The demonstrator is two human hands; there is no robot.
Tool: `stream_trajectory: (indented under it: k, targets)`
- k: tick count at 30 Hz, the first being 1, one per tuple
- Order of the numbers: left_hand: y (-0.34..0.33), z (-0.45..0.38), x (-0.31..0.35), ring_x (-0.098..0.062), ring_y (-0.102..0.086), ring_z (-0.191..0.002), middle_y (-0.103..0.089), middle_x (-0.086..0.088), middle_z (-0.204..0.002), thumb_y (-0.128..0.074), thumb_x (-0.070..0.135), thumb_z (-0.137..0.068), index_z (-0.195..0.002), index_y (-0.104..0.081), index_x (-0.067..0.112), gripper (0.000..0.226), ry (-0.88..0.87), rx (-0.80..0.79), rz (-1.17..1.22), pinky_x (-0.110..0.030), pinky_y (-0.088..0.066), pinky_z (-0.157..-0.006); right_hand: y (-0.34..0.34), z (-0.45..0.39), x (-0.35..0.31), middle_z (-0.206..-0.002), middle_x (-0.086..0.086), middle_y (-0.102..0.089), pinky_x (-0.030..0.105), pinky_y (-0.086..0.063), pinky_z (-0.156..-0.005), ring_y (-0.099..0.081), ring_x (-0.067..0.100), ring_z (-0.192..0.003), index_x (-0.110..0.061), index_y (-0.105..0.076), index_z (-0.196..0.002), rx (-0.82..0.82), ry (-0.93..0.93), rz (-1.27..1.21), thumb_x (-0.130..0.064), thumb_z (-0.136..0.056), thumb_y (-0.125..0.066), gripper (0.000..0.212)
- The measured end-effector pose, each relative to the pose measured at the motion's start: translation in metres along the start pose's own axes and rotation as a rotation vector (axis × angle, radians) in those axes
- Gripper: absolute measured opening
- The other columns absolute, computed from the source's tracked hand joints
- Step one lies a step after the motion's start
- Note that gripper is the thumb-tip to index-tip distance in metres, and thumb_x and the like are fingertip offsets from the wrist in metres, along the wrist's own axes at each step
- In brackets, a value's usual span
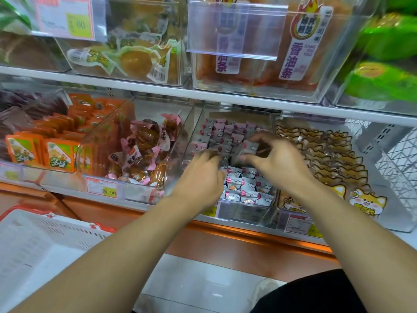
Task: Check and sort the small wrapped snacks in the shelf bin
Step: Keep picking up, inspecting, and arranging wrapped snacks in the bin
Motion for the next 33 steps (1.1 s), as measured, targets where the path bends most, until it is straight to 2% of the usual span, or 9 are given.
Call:
stream_trajectory:
  k: [2, 6, 8, 10, 15, 21, 24, 30, 33]
  targets:
    - [-0.007, -0.003, -0.001, -0.024, -0.033, -0.14, -0.049, -0.006, -0.147, -0.045, 0.036, -0.103, -0.139, -0.054, 0.012, 0.044, -0.005, -0.039, -0.122, -0.041, -0.028, -0.118, -0.004, -0.002, -0.005, -0.089, -0.031, -0.057, 0.012, -0.039, -0.056, -0.056, -0.005, -0.07, -0.041, -0.061, -0.112, -0.032, 0.046, 0.109, -0.051, -0.083, -0.077, 0.034]
    - [-0.011, -0.003, 0.0, -0.025, -0.031, -0.142, -0.05, -0.003, -0.148, -0.037, 0.041, -0.102, -0.137, -0.057, 0.018, 0.046, -0.013, -0.044, -0.247, -0.042, -0.024, -0.119, -0.02, -0.009, -0.015, -0.118, -0.003, -0.066, 0.032, -0.051, -0.087, -0.062, 0.016, -0.102, -0.032, -0.064, -0.126, -0.112, 0.144, 0.439, -0.047, -0.096, -0.061, 0.033]
    - [-0.009, -0.001, 0.0, -0.026, -0.031, -0.142, -0.051, -0.004, -0.147, -0.037, 0.043, -0.102, -0.138, -0.057, 0.019, 0.047, -0.003, -0.044, -0.237, -0.042, -0.024, -0.119, -0.034, -0.012, -0.014, -0.13, 0.003, -0.058, 0.043, -0.035, -0.113, -0.049, 0.026, -0.125, -0.027, -0.066, -0.124, -0.174, 0.155, 0.645, -0.044, -0.1, -0.052, 0.033]
    - [-0.009, 0.002, -0.001, -0.026, -0.029, -0.143, -0.051, -0.004, -0.147, -0.038, 0.045, -0.102, -0.139, -0.055, 0.02, 0.048, 0.003, -0.057, -0.219, -0.042, -0.024, -0.119, -0.042, -0.015, -0.01, -0.13, 0.005, -0.057, 0.044, -0.027, -0.118, -0.044, 0.029, -0.13, -0.022, -0.068, -0.119, -0.214, 0.091, 0.725, -0.042, -0.099, -0.053, 0.032]
    - [-0.01, 0.009, -0.002, -0.025, -0.021, -0.148, -0.043, -0.003, -0.153, -0.037, 0.052, -0.103, -0.143, -0.05, 0.021, 0.053, 0.003, -0.086, -0.236, -0.04, -0.02, -0.121, -0.043, -0.028, -0.029, -0.115, 0.002, -0.069, 0.04, -0.039, -0.108, -0.058, 0.026, -0.116, -0.028, -0.074, -0.108, -0.061, 0.123, 0.592, -0.031, -0.095, -0.059, 0.019]
    - [-0.011, 0.012, 0.0, -0.026, -0.024, -0.149, -0.041, -0.004, -0.155, -0.035, 0.055, -0.103, -0.147, -0.045, 0.022, 0.056, 0.01, -0.083, -0.267, -0.043, -0.023, -0.121, -0.064, -0.034, -0.025, -0.099, 0.002, -0.072, 0.039, -0.059, -0.082, -0.068, 0.024, -0.085, -0.026, -0.073, -0.092, -0.222, 0.029, 0.445, -0.019, -0.092, -0.064, 0.011]
    - [-0.011, 0.013, -0.001, -0.026, -0.026, -0.147, -0.043, -0.004, -0.153, -0.036, 0.054, -0.102, -0.146, -0.046, 0.022, 0.055, 0.016, -0.081, -0.258, -0.043, -0.025, -0.12, -0.062, -0.032, -0.023, -0.093, -0.003, -0.069, 0.039, -0.059, -0.075, -0.066, 0.021, -0.08, -0.03, -0.063, -0.086, -0.144, 0.009, 0.326, -0.016, -0.092, -0.062, 0.015]
    - [-0.009, 0.012, -0.001, -0.025, -0.03, -0.145, -0.046, -0.004, -0.151, -0.043, 0.052, -0.101, -0.145, -0.047, 0.019, 0.056, 0.028, -0.059, -0.212, -0.04, -0.026, -0.12, -0.029, -0.021, -0.031, -0.091, -0.002, -0.067, 0.035, -0.051, -0.062, -0.062, 0.02, -0.073, -0.023, -0.051, -0.108, 0.181, 0.048, 0.027, -0.022, -0.101, -0.052, 0.007]
    - [0.004, 0.014, -0.001, -0.018, -0.046, -0.13, -0.056, -0.002, -0.138, -0.06, 0.037, -0.096, -0.138, -0.053, 0.016, 0.047, 0.08, 0.054, 0.061, -0.032, -0.037, -0.111, -0.009, -0.009, -0.027, -0.085, -0.012, -0.065, 0.025, -0.042, -0.056, -0.06, 0.006, -0.069, -0.03, -0.051, -0.099, 0.273, -0.039, -0.254, -0.022, -0.102, -0.054, 0.009]
Point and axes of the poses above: each hand's wrist, its own z-axis away from the middle knuckle, its own y-axis out of the back of the hand, x = y × z, the point moved 6 cm from there along -z, towards the middle knuckle
